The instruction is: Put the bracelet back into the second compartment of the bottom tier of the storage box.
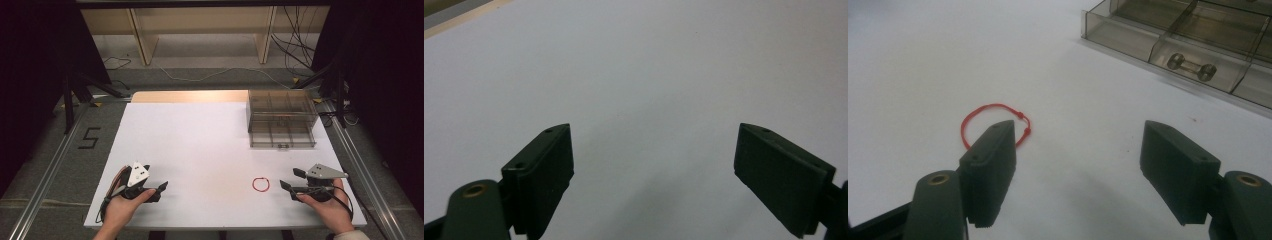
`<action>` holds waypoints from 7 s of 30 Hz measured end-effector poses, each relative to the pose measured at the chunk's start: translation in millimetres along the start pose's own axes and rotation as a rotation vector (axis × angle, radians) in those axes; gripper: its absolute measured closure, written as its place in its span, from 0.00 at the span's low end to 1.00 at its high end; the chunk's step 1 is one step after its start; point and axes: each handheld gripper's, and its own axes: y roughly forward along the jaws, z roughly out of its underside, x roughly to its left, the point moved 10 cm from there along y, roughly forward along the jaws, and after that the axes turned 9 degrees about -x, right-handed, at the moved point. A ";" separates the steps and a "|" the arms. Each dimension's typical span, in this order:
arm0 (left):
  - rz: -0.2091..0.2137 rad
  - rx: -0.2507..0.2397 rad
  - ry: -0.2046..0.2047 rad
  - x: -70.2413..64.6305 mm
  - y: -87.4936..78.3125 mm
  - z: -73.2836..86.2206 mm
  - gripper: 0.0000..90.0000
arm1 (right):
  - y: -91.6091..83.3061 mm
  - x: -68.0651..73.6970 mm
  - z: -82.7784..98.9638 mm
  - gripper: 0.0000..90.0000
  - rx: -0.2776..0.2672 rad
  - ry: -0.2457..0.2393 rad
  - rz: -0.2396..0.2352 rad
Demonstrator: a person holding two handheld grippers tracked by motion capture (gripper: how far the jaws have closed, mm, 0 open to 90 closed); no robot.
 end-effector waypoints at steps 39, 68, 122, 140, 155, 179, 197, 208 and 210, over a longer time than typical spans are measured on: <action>-0.002 0.000 0.012 -0.4 1.5 -0.6 0.18 | 50.8 29.6 3.3 0.73 0.194 -0.092 -0.153; -0.002 -0.002 0.013 -1.8 1.7 -1.1 0.18 | 50.9 30.2 -1.7 0.98 0.171 -0.061 -0.128; -0.006 -0.009 0.030 -1.7 3.6 -3.6 0.18 | 43.3 5.3 -35.8 0.99 0.066 -0.027 -0.034; -0.007 -0.013 0.032 -1.9 4.3 -4.3 0.18 | 41.9 -3.7 -42.7 0.99 0.052 -0.016 -0.008; -0.007 -0.016 0.032 -2.0 4.6 -4.8 0.18 | 41.4 -12.0 -48.8 0.99 0.040 -0.009 0.012; -0.009 -0.017 0.035 -1.5 4.9 -5.2 0.18 | 42.5 -25.5 -56.3 0.99 0.031 0.010 0.046; -0.006 -0.018 0.037 -2.1 5.5 -5.6 0.18 | 43.1 -35.6 -62.1 0.99 0.019 0.011 0.065; -0.006 -0.020 0.036 -2.4 5.6 -6.0 0.18 | 43.5 -42.5 -63.7 0.99 0.017 0.021 0.076; -0.006 -0.020 0.037 -2.5 5.6 -6.0 0.18 | 43.8 -44.0 -64.2 0.99 0.018 0.018 0.080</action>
